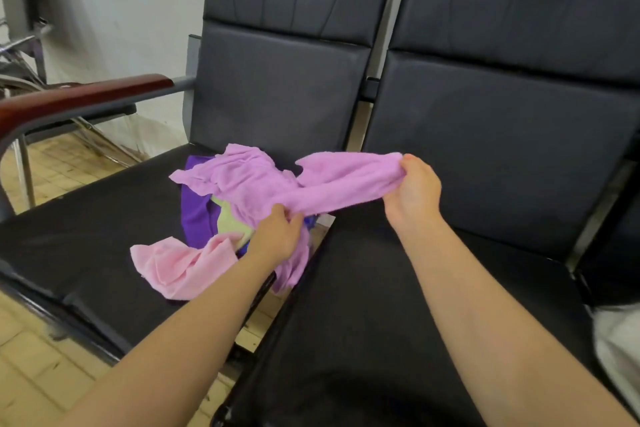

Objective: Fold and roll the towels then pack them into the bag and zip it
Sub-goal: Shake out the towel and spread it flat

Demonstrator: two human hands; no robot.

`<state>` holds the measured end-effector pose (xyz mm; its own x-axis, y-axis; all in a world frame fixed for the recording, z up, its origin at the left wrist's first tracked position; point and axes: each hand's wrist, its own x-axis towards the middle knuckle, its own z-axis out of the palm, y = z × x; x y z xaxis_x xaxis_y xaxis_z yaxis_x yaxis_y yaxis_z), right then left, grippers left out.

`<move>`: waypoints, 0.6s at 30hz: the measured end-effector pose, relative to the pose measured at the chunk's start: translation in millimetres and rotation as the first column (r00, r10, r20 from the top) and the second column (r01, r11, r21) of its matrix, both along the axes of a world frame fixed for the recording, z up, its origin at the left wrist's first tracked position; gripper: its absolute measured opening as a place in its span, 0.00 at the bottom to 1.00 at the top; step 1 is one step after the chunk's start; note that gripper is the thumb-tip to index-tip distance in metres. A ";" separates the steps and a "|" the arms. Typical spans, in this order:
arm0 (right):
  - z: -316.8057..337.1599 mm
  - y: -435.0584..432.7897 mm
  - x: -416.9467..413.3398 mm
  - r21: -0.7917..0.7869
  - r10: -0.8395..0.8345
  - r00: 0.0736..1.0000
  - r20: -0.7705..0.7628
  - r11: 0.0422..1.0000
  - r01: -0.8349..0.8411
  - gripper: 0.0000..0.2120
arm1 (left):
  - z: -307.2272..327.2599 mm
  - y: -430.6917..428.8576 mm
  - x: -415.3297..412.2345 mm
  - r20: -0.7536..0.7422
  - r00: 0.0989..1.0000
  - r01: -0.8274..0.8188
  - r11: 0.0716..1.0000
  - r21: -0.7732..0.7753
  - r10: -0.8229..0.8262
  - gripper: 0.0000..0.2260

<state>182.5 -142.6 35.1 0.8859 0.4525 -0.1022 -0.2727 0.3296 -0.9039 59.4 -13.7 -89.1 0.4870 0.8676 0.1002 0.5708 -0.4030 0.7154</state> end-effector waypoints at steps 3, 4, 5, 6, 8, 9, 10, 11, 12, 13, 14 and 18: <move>14.1 -54.4 36.9 -0.172 -0.140 0.975 0.174 0.970 0.170 0.07 | -2.2 -43.8 16.9 0.002 0.998 0.065 0.998 0.014 -0.065 0.25; 11.1 -73.1 47.9 -0.252 -0.183 0.950 0.252 0.936 0.247 0.06 | -3.5 -59.4 22.2 -0.059 0.994 0.099 0.994 0.048 -0.096 0.27; 3.2 -91.8 59.1 -0.333 -0.202 0.918 0.341 0.887 0.319 0.05 | -4.9 -75.5 27.0 -0.148 0.982 0.131 0.986 0.099 -0.115 0.28; -6.4 -112.0 69.0 -0.407 -0.193 0.890 0.413 0.835 0.371 0.07 | -4.7 -91.6 31.4 -0.236 0.965 0.160 0.972 0.170 -0.117 0.28; -30.7 -153.0 85.1 -0.554 -0.112 0.868 0.484 0.728 0.403 0.16 | -6.7 -121.6 39.2 -0.357 0.925 0.246 0.923 0.297 -0.132 0.26; -42.7 -173.3 90.8 -0.655 -0.032 0.866 0.499 0.641 0.401 0.20 | -10.6 -134.8 43.5 -0.414 0.897 0.308 0.893 0.327 -0.158 0.26; -53.7 -192.9 94.3 -0.765 0.079 0.864 0.498 0.510 0.394 0.22 | -16.4 -146.4 47.4 -0.484 0.855 0.380 0.862 0.335 -0.189 0.28; -64.9 -211.6 97.9 -0.859 0.213 0.856 0.472 0.331 0.391 0.23 | -22.7 -156.4 50.3 -0.566 0.795 0.454 0.834 0.314 -0.219 0.30; -73.3 -229.1 98.7 -0.913 0.344 0.846 0.408 0.130 0.388 0.22 | -28.7 -165.5 53.1 -0.642 0.726 0.517 0.810 0.276 -0.245 0.31; -79.0 -245.6 97.9 -0.922 0.453 0.833 0.317 -0.059 0.383 0.21 | -33.6 -174.1 55.2 -0.696 0.667 0.560 0.795 0.235 -0.264 0.30; -82.4 -260.3 94.6 -0.905 0.524 0.825 0.212 -0.213 0.368 0.19 | -36.7 -182.2 56.8 -0.729 0.624 0.588 0.784 0.201 -0.281 0.28; -91.3 -291.8 73.6 -0.746 0.644 0.764 0.041 -0.489 0.452 0.17 | -34.6 -214.5 58.6 -0.798 0.500 0.706 0.692 0.150 -0.337 0.16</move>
<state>256.2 -434.3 -56.3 0.9285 0.2889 -0.2331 0.3566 -0.8686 0.3439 118.0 -228.2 -123.6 0.9061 0.3728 -0.1999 0.3600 -0.9278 -0.0981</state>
